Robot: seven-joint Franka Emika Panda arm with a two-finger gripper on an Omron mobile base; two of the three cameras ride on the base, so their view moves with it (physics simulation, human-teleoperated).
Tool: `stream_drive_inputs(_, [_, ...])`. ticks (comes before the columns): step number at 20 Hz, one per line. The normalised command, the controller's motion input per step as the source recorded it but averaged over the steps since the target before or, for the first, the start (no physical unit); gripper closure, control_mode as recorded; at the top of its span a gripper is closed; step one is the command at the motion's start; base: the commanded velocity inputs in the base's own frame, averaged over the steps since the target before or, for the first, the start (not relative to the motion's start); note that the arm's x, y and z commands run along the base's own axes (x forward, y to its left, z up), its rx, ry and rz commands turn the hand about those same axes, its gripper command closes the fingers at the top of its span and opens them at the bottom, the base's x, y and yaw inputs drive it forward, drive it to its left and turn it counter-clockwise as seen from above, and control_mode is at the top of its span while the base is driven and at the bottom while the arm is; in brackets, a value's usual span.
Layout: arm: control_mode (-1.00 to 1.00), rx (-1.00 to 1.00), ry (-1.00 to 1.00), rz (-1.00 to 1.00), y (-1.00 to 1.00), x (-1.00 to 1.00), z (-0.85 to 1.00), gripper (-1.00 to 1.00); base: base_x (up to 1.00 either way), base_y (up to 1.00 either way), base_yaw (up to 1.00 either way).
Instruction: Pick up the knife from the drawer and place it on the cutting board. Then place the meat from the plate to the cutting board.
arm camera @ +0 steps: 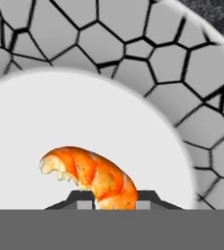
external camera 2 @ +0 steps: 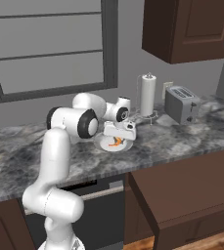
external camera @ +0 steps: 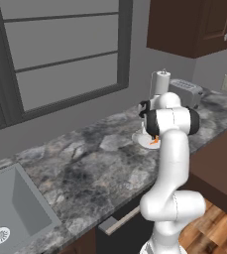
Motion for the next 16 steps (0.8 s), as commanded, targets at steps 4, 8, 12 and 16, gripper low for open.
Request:
stream_drive_inputs(4, [-1.0,0.02,-0.02,0.0,0.0,-0.26,0.04,1.0,0.0,0.0,0.0])
stream_drive_inputs(8, [-1.0,0.0,-0.1,0.0,-0.01,-0.59,0.27,1.0,0.0,0.0,0.0])
stream_drive_inputs(12, [-1.0,0.0,-0.11,0.0,0.0,-0.63,0.34,1.0,0.0,0.0,0.0])
stream_drive_inputs(16, [-1.0,0.0,-0.06,0.0,0.0,-0.61,0.36,1.0,0.0,0.0,0.0])
